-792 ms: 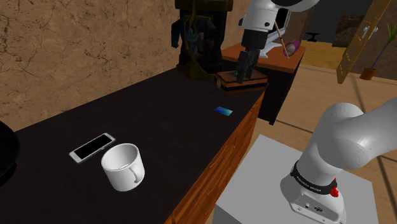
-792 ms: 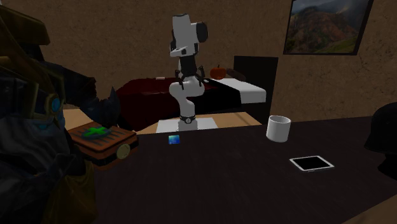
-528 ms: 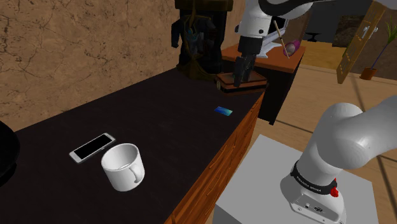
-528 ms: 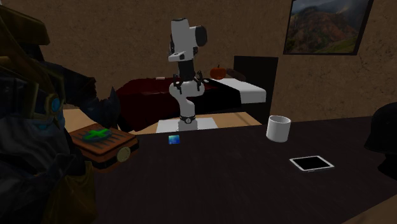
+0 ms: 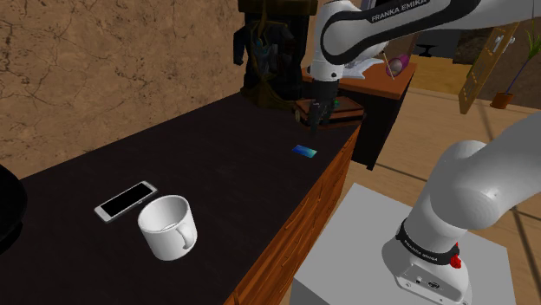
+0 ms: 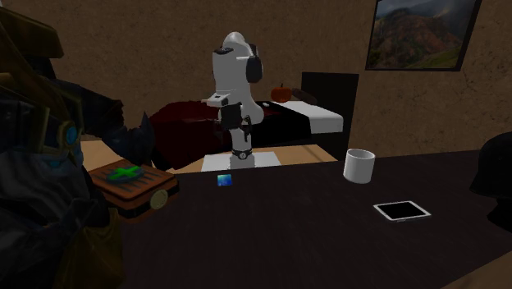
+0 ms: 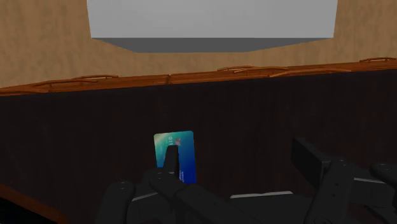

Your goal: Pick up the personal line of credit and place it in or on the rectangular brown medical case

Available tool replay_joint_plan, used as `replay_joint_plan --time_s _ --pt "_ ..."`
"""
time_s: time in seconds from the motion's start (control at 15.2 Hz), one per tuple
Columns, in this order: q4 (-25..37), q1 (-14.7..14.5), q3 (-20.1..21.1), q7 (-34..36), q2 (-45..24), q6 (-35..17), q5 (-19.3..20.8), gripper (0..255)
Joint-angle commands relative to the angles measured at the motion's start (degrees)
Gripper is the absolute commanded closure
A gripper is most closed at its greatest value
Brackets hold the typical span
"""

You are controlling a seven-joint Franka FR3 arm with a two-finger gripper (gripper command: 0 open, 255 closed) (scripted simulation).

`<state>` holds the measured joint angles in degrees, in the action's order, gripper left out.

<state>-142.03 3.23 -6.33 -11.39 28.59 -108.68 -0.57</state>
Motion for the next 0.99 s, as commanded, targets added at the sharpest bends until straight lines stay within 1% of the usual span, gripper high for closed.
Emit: replay_joint_plan --time_s 0.0,0.33,0.4,0.92 --pt "-0.03 0.47 -0.53 -0.62 -3.73 -2.79 1.0 0" --pt "1.19 1.75 -2.07 -2.08 -13.74 -9.18 3.38 0" --pt "1.4 1.89 -2.23 -2.22 -14.81 -9.8 3.6 0" --pt "-2.44 1.92 -2.49 -2.4 -17.43 -16.26 3.49 0"
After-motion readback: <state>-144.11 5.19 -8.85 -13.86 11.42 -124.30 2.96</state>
